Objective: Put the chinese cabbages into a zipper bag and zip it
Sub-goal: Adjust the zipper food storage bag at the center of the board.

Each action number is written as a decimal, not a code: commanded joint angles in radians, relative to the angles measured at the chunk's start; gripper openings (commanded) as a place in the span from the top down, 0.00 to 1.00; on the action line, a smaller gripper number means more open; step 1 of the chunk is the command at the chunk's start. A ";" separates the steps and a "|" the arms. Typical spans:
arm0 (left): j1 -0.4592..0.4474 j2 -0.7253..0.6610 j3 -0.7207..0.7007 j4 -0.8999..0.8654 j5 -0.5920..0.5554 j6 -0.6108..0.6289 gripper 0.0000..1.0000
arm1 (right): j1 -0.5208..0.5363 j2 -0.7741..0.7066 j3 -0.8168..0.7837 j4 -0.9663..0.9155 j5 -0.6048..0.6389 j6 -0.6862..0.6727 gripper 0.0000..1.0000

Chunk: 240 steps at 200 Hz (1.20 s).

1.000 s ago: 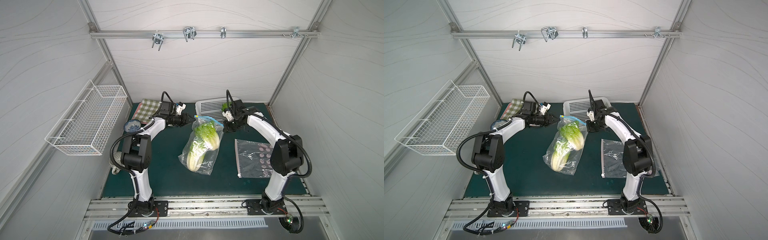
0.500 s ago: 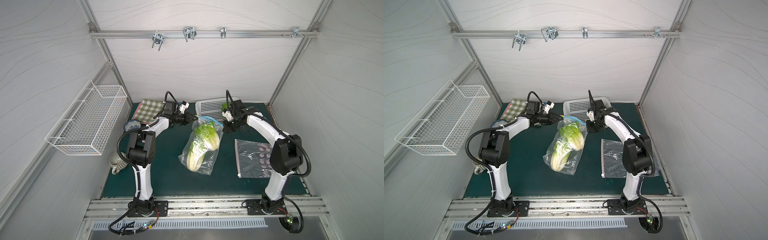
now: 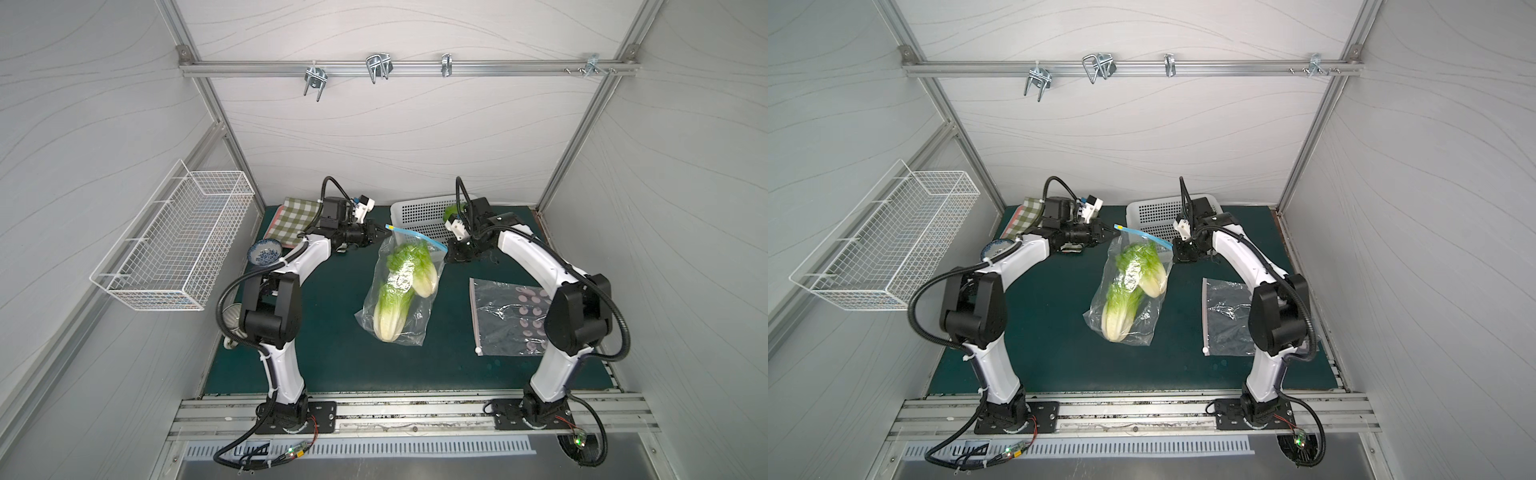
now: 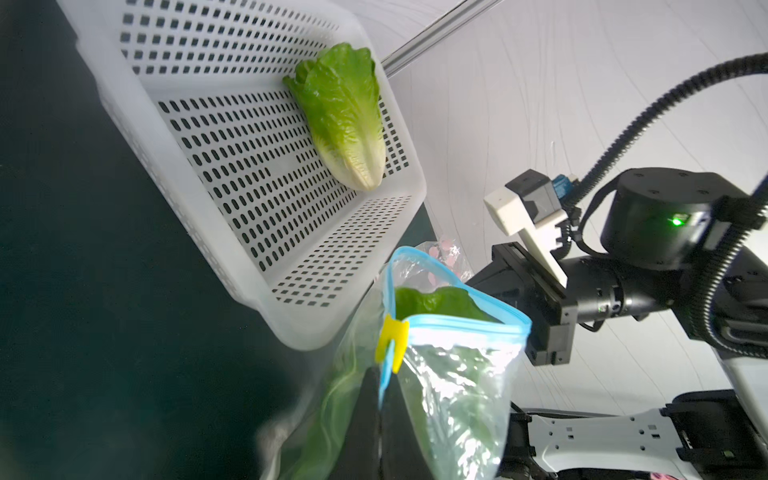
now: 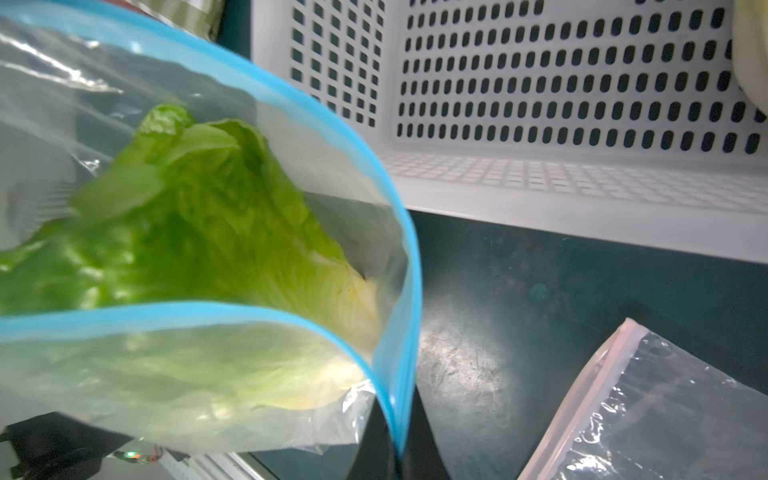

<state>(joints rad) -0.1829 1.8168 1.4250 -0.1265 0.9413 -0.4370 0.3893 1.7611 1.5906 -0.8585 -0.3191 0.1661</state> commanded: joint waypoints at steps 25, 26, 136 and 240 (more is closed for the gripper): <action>0.018 -0.375 -0.027 -0.126 -0.018 0.181 1.00 | -0.023 -0.333 -0.179 0.192 -0.219 0.065 1.00; 0.018 -0.383 -0.029 -0.126 -0.018 0.182 1.00 | -0.023 -0.338 -0.185 0.196 -0.222 0.066 1.00; -0.116 -0.646 -0.125 -0.330 -0.174 0.467 1.00 | 0.092 -0.592 -0.443 0.275 -0.154 -0.062 0.69; -0.135 -0.669 -0.149 -0.292 -0.136 0.406 1.00 | 0.160 -0.605 -0.296 0.234 -0.124 -0.072 0.56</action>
<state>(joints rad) -0.3099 1.1507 1.2636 -0.5102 0.7853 -0.0383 0.5194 1.1210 1.2625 -0.6155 -0.4679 0.1215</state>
